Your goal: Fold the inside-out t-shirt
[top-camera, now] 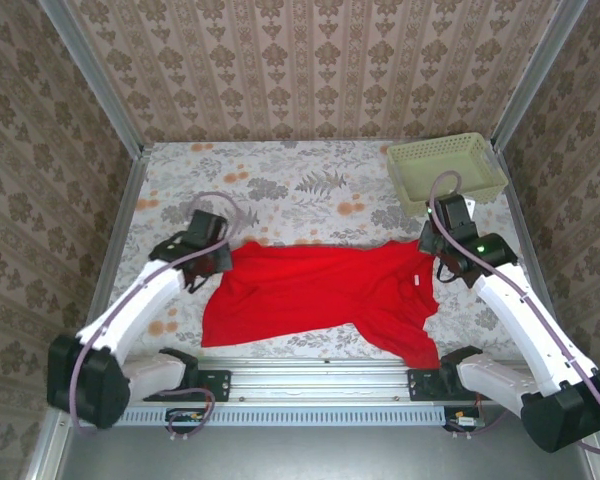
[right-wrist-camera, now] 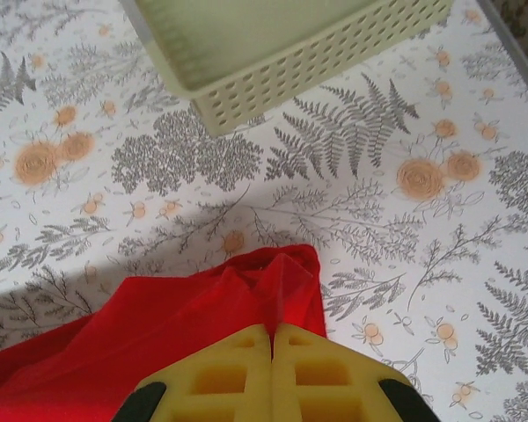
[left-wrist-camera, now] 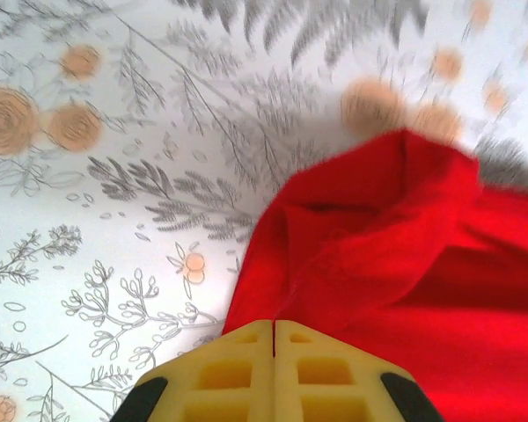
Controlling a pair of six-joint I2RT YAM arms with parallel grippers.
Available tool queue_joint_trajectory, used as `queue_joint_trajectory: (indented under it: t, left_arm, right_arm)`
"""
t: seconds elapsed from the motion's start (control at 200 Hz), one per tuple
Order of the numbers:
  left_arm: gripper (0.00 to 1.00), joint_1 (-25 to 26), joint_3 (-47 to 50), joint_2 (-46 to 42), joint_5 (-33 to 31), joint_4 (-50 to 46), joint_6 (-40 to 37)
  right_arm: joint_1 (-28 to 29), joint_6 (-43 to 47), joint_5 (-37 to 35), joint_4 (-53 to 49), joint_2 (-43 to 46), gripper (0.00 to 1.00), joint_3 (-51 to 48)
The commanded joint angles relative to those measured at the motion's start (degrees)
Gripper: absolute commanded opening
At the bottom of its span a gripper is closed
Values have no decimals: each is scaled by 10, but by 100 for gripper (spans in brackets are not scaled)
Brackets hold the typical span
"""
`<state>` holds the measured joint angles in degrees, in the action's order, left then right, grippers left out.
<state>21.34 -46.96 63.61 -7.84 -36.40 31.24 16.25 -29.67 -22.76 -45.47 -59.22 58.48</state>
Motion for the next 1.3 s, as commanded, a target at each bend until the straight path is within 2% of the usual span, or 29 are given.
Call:
queue_joint_trajectory:
  t: [0.0,0.09,0.215,0.34,0.455,0.85,0.99,1.135,1.29]
  left_arm:
    - [0,-78,15,-68,145,49,-14]
    - [0,-146,-3,-100,226,77,-10]
    - [0,-225,-22,-102,332,151,28]
    - [0,-280,-21,-92,382,239,75]
    - [0,-297,-24,-81,402,286,99]
    - [0,-299,-46,-79,433,324,111]
    - [0,-299,-54,-121,407,313,101]
    - [0,-298,-59,-178,351,299,81]
    - [0,-298,-87,-150,322,281,63]
  right_arm:
    - [-5,23,-4,-11,-5,0,27]
    - [-7,29,5,-2,-13,0,36]
    - [-7,33,32,4,-31,0,76]
    - [-7,36,51,13,-40,0,123]
    - [-7,41,62,23,-41,0,148]
    - [-8,63,114,72,9,0,174]
    - [-9,78,121,76,24,0,194]
    - [-8,103,135,93,29,0,226]
    - [-8,146,140,145,-15,0,262]
